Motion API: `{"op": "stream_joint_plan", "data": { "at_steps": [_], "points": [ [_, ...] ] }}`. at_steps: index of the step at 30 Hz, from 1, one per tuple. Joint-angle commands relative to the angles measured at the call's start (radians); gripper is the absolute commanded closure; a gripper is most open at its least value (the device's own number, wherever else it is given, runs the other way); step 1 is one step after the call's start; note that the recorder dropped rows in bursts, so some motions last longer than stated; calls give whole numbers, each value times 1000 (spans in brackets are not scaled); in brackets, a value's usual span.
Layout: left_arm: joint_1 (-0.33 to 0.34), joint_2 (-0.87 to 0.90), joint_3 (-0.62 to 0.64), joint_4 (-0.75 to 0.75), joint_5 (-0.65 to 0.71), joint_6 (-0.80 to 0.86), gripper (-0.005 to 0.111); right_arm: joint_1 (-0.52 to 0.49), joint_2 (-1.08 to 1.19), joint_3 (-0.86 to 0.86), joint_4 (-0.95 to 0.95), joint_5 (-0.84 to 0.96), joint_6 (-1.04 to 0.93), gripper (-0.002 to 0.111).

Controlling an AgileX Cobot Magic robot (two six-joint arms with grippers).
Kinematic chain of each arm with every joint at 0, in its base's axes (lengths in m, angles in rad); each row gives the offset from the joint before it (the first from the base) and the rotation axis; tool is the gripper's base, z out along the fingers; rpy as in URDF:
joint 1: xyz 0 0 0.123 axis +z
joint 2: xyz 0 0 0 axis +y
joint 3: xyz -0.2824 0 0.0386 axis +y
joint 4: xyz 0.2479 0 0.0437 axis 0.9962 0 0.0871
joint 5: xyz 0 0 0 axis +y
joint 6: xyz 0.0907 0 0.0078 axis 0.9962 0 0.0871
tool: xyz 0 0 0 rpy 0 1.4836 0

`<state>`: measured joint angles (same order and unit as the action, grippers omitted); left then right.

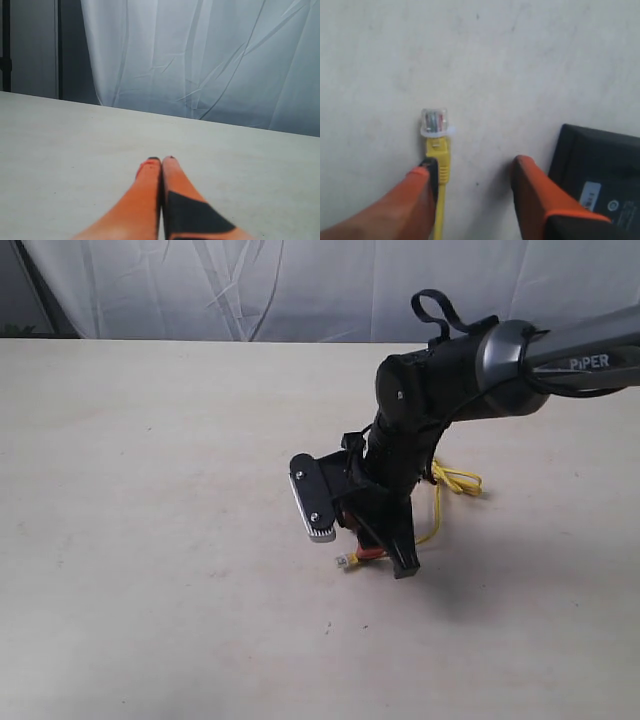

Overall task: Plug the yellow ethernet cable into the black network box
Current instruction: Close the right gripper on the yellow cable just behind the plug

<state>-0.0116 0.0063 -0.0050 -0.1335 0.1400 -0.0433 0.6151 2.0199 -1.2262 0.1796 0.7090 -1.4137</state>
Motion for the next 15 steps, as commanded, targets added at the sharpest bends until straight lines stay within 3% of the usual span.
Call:
{"op": "stream_joint_plan", "data": {
  "at_steps": [1,15],
  "points": [
    [-1,-6,5,23,-13,0,107,3,-1,17,-34,0,8,62],
    [-1,-6,5,23,-13,0,107,3,-1,44,-83,5,72,62]
  ]
}}
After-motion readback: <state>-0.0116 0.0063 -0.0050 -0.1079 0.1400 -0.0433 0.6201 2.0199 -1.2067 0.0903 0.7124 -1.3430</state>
